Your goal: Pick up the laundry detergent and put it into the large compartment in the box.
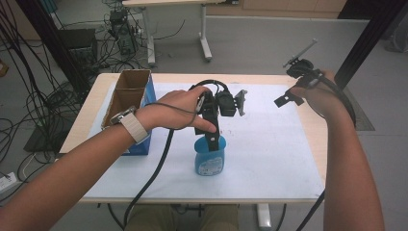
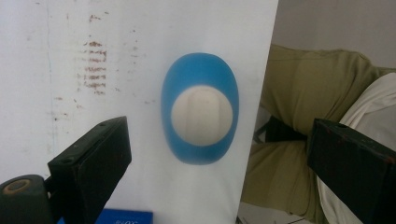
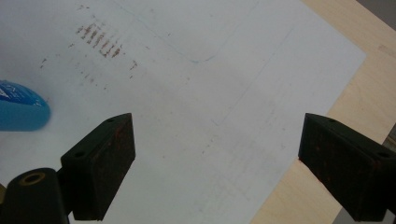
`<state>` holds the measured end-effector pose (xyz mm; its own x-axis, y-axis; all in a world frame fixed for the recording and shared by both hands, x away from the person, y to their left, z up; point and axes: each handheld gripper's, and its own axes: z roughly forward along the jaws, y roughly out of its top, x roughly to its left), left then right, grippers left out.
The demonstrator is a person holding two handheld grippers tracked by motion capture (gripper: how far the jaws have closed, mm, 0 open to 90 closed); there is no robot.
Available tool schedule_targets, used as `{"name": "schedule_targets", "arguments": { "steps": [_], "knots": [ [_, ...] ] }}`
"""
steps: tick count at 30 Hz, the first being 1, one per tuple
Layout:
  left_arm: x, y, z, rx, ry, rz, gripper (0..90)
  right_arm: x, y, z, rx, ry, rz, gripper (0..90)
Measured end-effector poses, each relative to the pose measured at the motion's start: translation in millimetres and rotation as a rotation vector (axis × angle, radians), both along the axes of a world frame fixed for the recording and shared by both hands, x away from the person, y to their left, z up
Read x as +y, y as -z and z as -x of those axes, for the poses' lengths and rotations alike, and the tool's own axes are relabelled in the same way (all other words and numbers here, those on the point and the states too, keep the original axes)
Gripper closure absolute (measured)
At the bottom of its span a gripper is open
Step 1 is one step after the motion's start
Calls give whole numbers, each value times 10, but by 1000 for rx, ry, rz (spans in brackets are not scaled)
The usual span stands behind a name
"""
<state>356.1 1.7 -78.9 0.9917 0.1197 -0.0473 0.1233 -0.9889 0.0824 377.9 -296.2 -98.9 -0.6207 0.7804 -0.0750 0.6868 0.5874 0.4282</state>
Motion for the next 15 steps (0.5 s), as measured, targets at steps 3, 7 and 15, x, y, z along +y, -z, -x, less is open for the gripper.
{"name": "schedule_targets", "arguments": {
  "steps": [3, 7, 15],
  "knots": [
    [-1, 0, -2, -2, -2, -2, 69, -1, -1, 1, -1, 1, -1, 108],
    [4, 5, -7, -1, -6, -1, 69, -3, 2, -1, 0, 0, -1, 108],
    [2, 14, -13, -1, -9, -4, 69, -9, 3, 1, 0, 3, -2, 108]
  ]
}}
